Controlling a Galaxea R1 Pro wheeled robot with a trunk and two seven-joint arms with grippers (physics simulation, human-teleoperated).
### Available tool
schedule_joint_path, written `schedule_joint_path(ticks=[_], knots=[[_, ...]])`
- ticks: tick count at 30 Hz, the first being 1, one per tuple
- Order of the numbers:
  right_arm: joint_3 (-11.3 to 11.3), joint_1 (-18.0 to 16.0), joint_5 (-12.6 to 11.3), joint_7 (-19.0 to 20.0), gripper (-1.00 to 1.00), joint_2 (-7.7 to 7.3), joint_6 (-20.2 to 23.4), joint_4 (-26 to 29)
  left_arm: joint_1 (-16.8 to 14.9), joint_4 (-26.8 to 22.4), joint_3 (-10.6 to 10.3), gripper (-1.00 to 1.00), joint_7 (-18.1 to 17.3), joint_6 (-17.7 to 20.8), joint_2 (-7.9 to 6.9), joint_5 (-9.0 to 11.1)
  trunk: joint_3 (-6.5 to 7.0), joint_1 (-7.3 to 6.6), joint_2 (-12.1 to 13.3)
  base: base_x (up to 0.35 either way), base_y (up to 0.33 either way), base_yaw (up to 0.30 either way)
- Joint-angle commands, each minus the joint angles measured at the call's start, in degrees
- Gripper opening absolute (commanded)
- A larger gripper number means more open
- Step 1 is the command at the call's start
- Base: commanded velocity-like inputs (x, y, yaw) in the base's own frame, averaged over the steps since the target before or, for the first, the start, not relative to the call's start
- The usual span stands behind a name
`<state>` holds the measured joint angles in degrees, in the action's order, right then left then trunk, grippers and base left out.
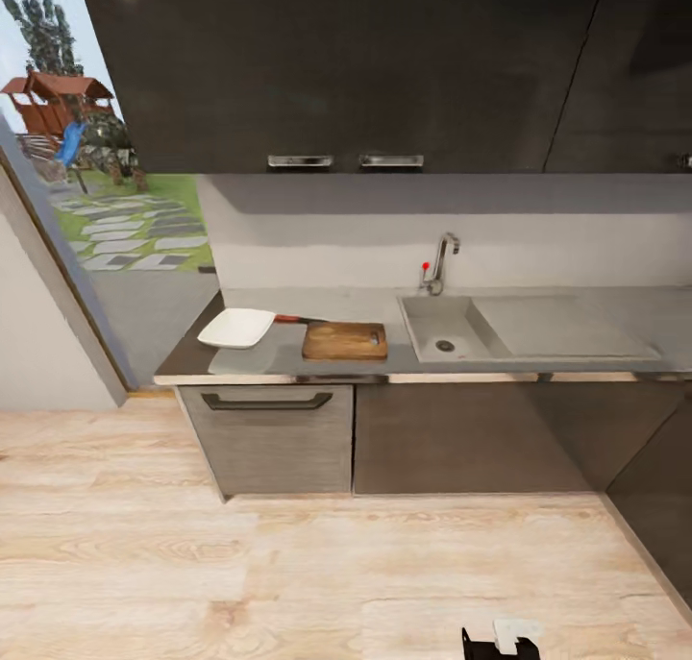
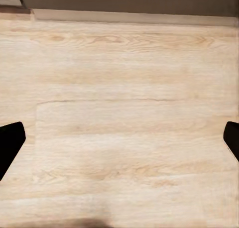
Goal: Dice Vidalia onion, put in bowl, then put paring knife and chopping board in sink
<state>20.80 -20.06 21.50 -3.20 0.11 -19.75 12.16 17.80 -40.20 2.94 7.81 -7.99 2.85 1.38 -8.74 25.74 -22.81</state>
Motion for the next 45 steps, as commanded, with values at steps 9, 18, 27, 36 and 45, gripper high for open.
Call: schedule_joint_path(ticks=[9,18,27,36,45], knots=[[0.2,-0.1,0.6,-0.3,1.00,0.07,-0.1,-0.1,0.0,-0.1,0.1,1.00,0.0,-0.1,0.05,0.1,0.23,0.04,-0.1,0.003,-0.305,-0.171],[0.1,-0.1,0.6,-0.4,1.00,0.07,0.0,-0.2,0.0,0.0,0.1,1.00,0.0,-0.1,0.06,0.1,0.24,0.04,-0.1,0.000,-0.307,-0.007],[0.1,-0.1,0.6,-0.6,1.00,0.15,0.0,-0.3,0.0,0.0,0.1,1.00,0.0,-0.1,0.06,0.1,0.24,0.04,-0.1,0.000,-0.307,0.000],[0.1,-0.1,0.6,-0.6,1.00,0.16,0.0,-0.3,0.0,0.0,0.1,1.00,0.0,-0.1,0.06,0.1,0.24,0.04,-0.1,0.000,-0.307,0.035],[0.1,-0.1,0.6,-0.3,1.00,0.21,0.0,-0.3,0.0,0.0,0.1,1.00,0.0,-0.1,0.06,0.1,0.24,0.04,-0.1,0.062,-0.307,0.004]])
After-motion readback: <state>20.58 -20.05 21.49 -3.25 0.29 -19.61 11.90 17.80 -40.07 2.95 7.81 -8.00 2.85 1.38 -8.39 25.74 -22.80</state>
